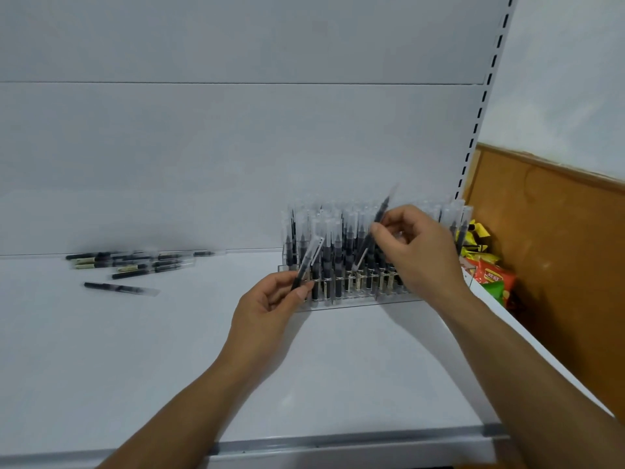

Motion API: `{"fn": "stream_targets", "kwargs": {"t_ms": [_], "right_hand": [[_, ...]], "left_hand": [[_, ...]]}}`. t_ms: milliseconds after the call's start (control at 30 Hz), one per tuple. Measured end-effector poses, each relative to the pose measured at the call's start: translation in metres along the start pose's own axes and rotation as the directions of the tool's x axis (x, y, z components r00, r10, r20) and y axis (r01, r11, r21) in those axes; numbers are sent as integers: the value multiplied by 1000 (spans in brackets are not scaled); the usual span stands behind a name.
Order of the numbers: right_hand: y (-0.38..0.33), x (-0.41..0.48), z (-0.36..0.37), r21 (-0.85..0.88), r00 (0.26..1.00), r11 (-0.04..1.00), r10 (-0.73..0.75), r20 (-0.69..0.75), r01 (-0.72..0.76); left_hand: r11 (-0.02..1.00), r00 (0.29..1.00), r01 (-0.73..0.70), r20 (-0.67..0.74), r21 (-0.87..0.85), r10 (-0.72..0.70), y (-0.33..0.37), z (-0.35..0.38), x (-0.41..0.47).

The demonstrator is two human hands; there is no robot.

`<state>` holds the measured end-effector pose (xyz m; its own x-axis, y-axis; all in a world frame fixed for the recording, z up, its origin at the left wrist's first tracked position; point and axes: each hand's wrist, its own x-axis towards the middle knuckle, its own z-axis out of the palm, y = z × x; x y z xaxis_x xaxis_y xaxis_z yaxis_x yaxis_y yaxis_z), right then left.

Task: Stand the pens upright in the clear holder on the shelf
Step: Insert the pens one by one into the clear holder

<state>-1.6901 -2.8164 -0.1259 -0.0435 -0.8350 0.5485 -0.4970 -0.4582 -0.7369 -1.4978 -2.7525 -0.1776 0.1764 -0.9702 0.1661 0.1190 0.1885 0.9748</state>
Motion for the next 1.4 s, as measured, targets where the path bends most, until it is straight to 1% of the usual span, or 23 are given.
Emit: {"fn": "stream_targets", "kwargs": {"t_ms": [367,467,500,600,733,833,867,967,1000,1067,1133,1233,1300,1367,1400], "right_hand": [[-8,7,4,-202,993,978,-20,115,44],[-2,2,10,-317,966,947,35,255,49],[2,-1,14,-330,957,943,59,284,40],[9,-8,20,-303,969,953,62,240,14],[9,-13,16,-312,974,950,82,211,-12],[5,-28,12,-216,989,976,53,136,-22],[1,-35,13,-145,986,989,48,160,-24],[-10,-53,24,76,938,995,40,344,-70],[-12,-57,29,127,932,988,35,360,-86],[-14,-59,34,213,948,969,50,314,-121],[-13,-60,36,242,957,959,77,281,-148],[-14,-61,35,273,951,946,93,294,-177],[-16,-60,31,362,948,904,123,294,-229],[-13,-51,23,414,956,872,173,236,-260],[-11,-44,16,416,963,873,194,185,-256]], "left_hand": [[1000,1000,3,9,10,-3,-5,-2,3],[1000,1000,7,8,-20,-7,-6,-3,4],[1000,1000,7,12,-18,-7,-7,-3,5],[1000,1000,3,31,-2,-3,-8,-3,5],[1000,998,-14,55,-2,14,-7,-2,3],[998,997,-46,69,39,44,-8,-1,2],[996,995,-65,80,65,60,-8,-1,1],[980,983,-133,146,145,112,-6,1,-2],[976,979,-150,160,159,124,-5,1,-3],[960,974,-179,174,216,142,-4,-1,-4],[930,966,-214,205,300,156,-4,-1,-6],[887,955,-262,235,381,181,-3,-2,-7],[821,942,-330,222,465,252,-4,-2,-8],[733,921,-376,141,567,364,-6,-5,-6],[710,910,-373,84,598,407,-7,-7,-6]]}}
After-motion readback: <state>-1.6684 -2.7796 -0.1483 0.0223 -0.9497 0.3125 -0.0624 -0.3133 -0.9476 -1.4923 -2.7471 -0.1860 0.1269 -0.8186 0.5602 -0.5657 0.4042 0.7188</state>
